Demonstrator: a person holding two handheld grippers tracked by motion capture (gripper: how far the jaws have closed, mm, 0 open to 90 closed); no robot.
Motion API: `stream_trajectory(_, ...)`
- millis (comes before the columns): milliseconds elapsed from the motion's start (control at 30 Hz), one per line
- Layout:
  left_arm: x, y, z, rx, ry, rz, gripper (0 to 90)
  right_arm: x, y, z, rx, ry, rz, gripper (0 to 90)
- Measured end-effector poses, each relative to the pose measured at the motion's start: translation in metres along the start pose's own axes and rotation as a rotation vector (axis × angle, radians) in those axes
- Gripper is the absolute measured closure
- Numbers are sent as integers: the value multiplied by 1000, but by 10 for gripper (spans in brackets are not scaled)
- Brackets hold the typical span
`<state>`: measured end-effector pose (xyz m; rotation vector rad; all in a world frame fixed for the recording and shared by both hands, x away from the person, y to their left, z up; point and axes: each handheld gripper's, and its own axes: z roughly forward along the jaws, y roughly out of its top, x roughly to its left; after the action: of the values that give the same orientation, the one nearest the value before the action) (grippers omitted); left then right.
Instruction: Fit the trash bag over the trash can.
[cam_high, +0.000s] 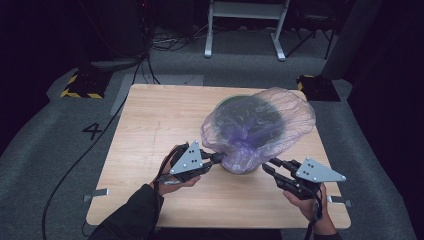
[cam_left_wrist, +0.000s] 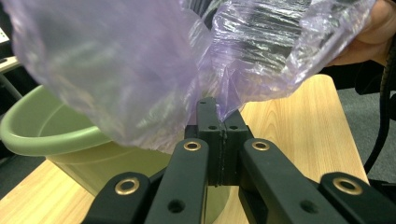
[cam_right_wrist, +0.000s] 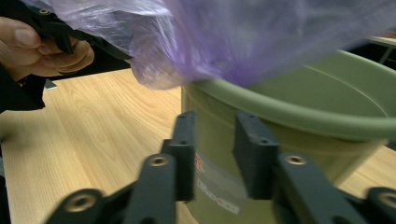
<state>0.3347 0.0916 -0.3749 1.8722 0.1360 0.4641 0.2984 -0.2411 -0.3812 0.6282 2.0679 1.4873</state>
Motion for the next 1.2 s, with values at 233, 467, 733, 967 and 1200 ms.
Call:
stream_trajectory(233, -6, -3, 6, 18, -3, 17, 898, -16, -1, -26, -37, -68, 104, 335)
stream_trajectory(467, -8, 0, 10, 28, 1, 27, 897, -20, 29, -50, -102, -132, 139, 241)
stream_trajectory(733, -15, 2, 18, 45, 10, 50, 897, 1, 58, -45, -103, -43, 122, 231)
stream_trajectory(967, -19, 5, 24, 55, 11, 69, 897, 16, 66, -37, -77, -8, 126, 226)
stream_trajectory(1200, -21, 4, 29, 52, -13, 63, 896, 18, 60, -16, -34, -1, 121, 373)
